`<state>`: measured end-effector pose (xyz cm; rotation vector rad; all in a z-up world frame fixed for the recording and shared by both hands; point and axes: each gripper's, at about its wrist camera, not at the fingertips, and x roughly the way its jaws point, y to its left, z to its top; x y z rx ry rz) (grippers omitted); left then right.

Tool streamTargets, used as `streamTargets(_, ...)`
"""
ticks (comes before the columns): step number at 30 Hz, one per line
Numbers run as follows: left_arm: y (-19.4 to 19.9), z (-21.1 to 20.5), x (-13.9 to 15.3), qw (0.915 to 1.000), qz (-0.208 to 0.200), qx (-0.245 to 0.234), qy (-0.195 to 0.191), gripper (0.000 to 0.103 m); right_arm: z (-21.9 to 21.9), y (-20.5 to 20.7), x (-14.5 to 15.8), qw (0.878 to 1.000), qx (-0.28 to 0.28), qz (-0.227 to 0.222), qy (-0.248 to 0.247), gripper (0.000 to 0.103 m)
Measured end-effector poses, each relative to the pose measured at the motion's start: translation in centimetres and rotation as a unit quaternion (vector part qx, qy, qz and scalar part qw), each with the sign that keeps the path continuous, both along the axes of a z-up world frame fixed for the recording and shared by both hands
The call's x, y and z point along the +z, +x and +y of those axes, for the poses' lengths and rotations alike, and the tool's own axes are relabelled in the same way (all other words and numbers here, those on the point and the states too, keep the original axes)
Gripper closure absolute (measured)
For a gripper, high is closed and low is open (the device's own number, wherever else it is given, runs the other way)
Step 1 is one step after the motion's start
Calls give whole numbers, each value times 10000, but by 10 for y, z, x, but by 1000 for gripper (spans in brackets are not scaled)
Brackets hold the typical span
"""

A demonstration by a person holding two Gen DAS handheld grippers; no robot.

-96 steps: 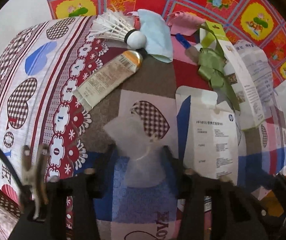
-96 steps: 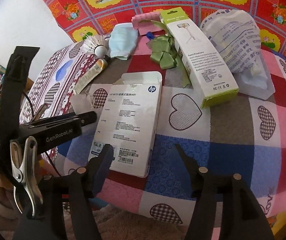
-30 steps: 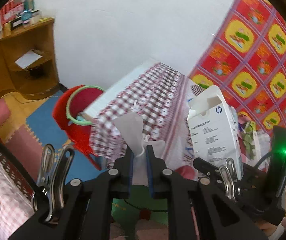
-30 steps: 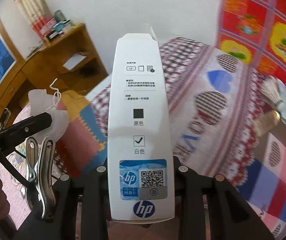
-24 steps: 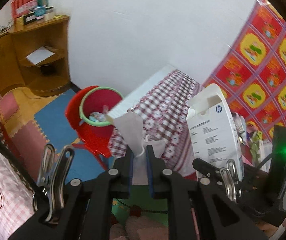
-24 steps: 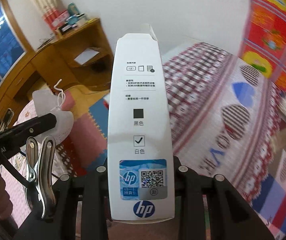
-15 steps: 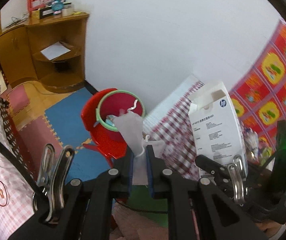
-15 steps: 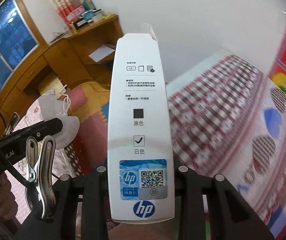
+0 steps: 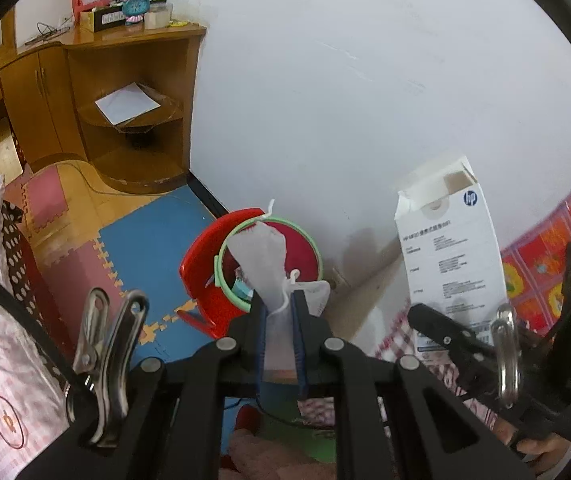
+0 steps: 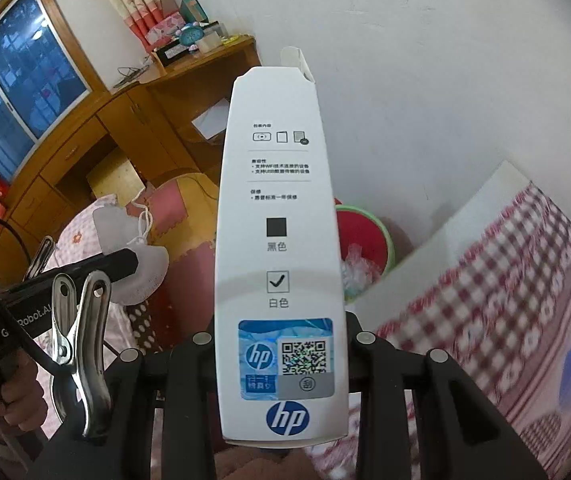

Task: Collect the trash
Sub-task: 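Carry the HP box and white bag with both grippers over the red bucket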

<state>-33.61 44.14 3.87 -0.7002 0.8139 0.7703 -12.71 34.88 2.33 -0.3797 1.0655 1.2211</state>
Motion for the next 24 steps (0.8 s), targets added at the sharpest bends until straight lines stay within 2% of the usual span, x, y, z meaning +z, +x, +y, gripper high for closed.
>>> streamTargets(5, 17, 29, -18, 9997, 55, -94, -211, 91, 26, 15, -10, 9998, -19, 83, -164, 71)
streamTargets(12, 49, 69, -53, 9977, 112, -425, -507, 91, 64, 35, -34, 9981, -351, 148, -488, 71)
streamTargets(18, 84, 110, -97, 9926, 274, -932, -727, 91, 92, 48, -61, 9938, -673, 273, -845, 71)
streamTargets(24, 115, 133, -142, 9857, 496, -1324, -919, 91, 114, 60, -88, 9873, -976, 408, -1184, 71)
